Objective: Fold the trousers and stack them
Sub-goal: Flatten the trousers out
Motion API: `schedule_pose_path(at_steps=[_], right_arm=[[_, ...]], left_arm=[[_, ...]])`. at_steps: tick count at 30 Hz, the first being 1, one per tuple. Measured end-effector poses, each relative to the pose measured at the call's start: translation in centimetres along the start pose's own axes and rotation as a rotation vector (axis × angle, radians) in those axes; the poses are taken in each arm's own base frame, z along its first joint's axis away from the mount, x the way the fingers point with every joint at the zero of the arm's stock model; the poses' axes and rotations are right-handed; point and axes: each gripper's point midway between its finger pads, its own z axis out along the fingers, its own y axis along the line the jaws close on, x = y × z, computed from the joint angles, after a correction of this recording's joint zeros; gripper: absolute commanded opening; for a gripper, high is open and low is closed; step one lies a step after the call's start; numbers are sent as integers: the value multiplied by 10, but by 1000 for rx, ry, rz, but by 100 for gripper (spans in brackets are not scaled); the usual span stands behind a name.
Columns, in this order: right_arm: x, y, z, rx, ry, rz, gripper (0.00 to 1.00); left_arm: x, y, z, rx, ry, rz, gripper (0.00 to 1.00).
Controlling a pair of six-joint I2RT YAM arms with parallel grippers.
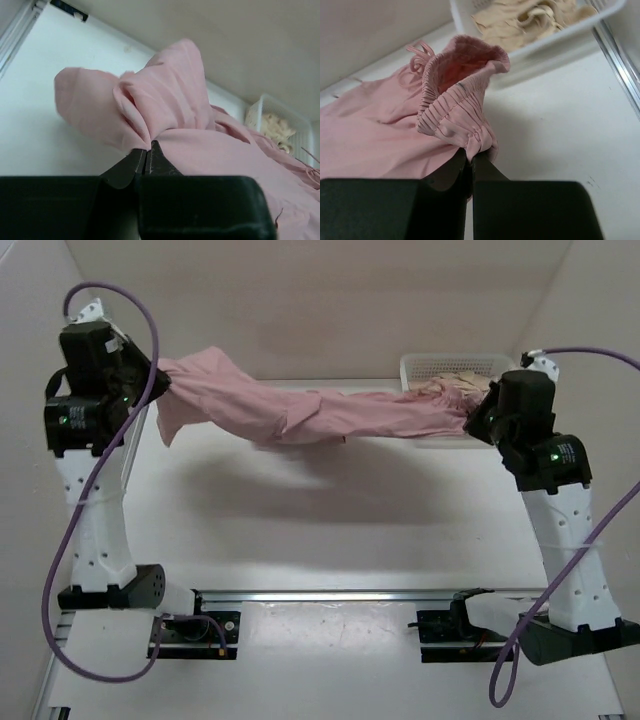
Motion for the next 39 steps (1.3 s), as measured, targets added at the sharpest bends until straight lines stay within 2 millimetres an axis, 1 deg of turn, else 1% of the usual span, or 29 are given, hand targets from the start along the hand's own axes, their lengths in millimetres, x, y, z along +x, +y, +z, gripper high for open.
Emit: schedule_pose_path(at_steps=[1, 3, 4, 6, 7, 8, 9, 10, 11, 12, 13, 15, 16, 18, 19, 20, 21, 22, 23, 24, 25, 29, 31, 32, 33, 34, 35, 36, 39], right_arm=[[11, -9, 1, 28, 19, -1, 0], [35, -24, 15, 90, 76, -5, 0], [48, -31, 25, 124, 114, -13, 0], [73, -42, 48, 194, 203, -31, 0], [86, -46, 61, 225, 250, -41, 0], [98, -50, 72, 250, 294, -52, 0], [107, -53, 77, 265, 323, -59, 0], [115, -56, 80, 278, 347, -65, 0], [121, -58, 80, 286, 362, -71, 0], [124, -61, 78, 289, 368, -73, 0], [126, -63, 75, 292, 371, -74, 0], [128, -65, 71, 289, 369, -72, 0], [130, -66, 69, 287, 372, -71, 0], [135, -68, 67, 284, 380, -71, 0], [139, -69, 67, 282, 389, -72, 0], [144, -70, 67, 281, 401, -73, 0], [149, -71, 68, 279, 413, -73, 0], [153, -71, 68, 276, 426, -74, 0], [157, -72, 68, 274, 438, -75, 0], [160, -72, 67, 271, 447, -75, 0], [161, -71, 67, 266, 451, -73, 0], [164, -71, 62, 247, 449, -67, 0], [162, -70, 59, 241, 442, -64, 0], [161, -70, 58, 236, 438, -63, 0], [160, -69, 57, 232, 432, -60, 0], [159, -69, 56, 229, 429, -59, 0], [158, -68, 55, 226, 424, -58, 0], [157, -68, 53, 222, 421, -58, 0], [155, -67, 51, 213, 413, -56, 0]], left_arm=[[8, 2, 6, -5, 29, 13, 33], [22, 3, 40, -25, 97, 37, 71], [27, 2, 65, -32, 130, 47, 77], [42, 1, 131, -53, 214, 57, 88], [53, 2, 160, -66, 254, 58, 90], [72, 8, 194, -81, 297, 66, 100], [96, 19, 214, -110, 358, 78, 100], [127, 35, 223, -151, 438, 85, 100], [162, 53, 221, -204, 538, 95, 99], [183, 66, 215, -237, 598, 101, 82], [205, 81, 199, -273, 661, 103, 65], [221, 94, 167, -299, 708, 101, 19], [219, 97, 147, -296, 693, 91, 10], [211, 102, 112, -277, 631, 74, 10], [209, 103, 97, -264, 601, 61, 17], [208, 106, 83, -250, 564, 36, 47], [211, 110, 76, -249, 554, 22, 72], [216, 114, 73, -247, 553, 1, 92], [226, 117, 76, -248, 572, -15, 100], [238, 120, 82, -257, 602, -29, 100], [251, 122, 93, -268, 637, -35, 100], [326, 137, 138, -334, 828, -23, 100], [353, 145, 146, -368, 895, -17, 100], [363, 149, 150, -384, 918, -15, 95], [369, 152, 152, -398, 931, -18, 87], [372, 154, 156, -410, 938, -19, 74], [372, 154, 158, -413, 935, -18, 54], [369, 154, 162, -420, 927, -24, 11], [346, 147, 178, -406, 869, -20, 10]])
